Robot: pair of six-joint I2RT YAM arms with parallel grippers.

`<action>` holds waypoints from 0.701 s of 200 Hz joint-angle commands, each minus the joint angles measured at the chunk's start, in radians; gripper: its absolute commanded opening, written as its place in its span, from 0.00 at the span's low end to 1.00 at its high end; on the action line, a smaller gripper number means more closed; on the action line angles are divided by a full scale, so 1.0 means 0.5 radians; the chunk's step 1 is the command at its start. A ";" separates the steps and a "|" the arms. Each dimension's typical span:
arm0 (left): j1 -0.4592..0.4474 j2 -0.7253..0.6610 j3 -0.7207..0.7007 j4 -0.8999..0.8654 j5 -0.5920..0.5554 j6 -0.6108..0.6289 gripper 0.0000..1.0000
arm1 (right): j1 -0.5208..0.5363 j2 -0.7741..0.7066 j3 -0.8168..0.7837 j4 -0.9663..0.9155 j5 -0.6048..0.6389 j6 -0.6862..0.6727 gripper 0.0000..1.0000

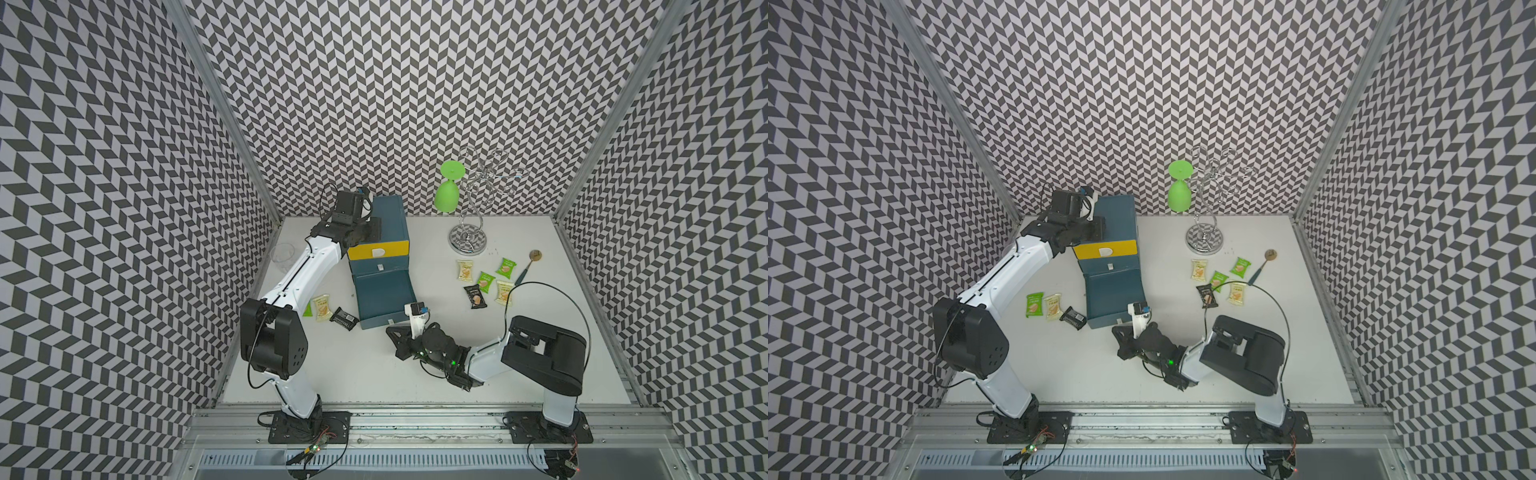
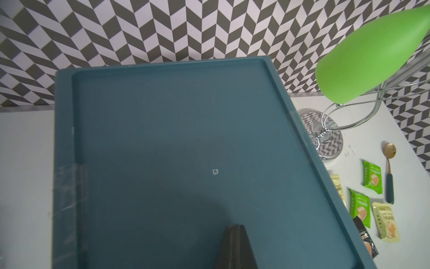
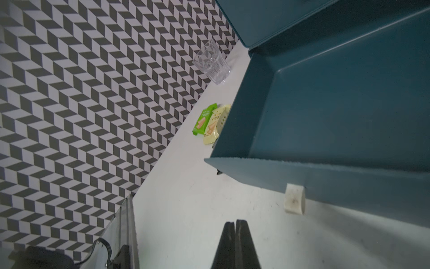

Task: Take the cookies out of the drawer
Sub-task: Close the drawer in the storage box.

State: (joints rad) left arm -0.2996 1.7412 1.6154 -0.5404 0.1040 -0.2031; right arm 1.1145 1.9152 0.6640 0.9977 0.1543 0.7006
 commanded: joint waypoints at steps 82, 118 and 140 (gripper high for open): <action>0.044 0.077 -0.163 -0.100 0.042 -0.014 0.00 | -0.020 0.036 0.069 -0.068 0.070 0.050 0.00; 0.044 0.073 -0.176 -0.094 0.052 -0.014 0.00 | -0.021 0.138 0.072 -0.037 0.141 0.133 0.00; 0.049 0.064 -0.199 -0.085 0.069 -0.014 0.00 | -0.031 0.177 0.163 -0.078 0.299 0.136 0.00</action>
State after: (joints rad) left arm -0.2852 1.7409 1.5719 -0.4587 0.1287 -0.2100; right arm 1.1030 1.9743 0.7013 0.9417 0.2230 0.7532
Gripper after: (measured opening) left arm 0.040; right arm 0.042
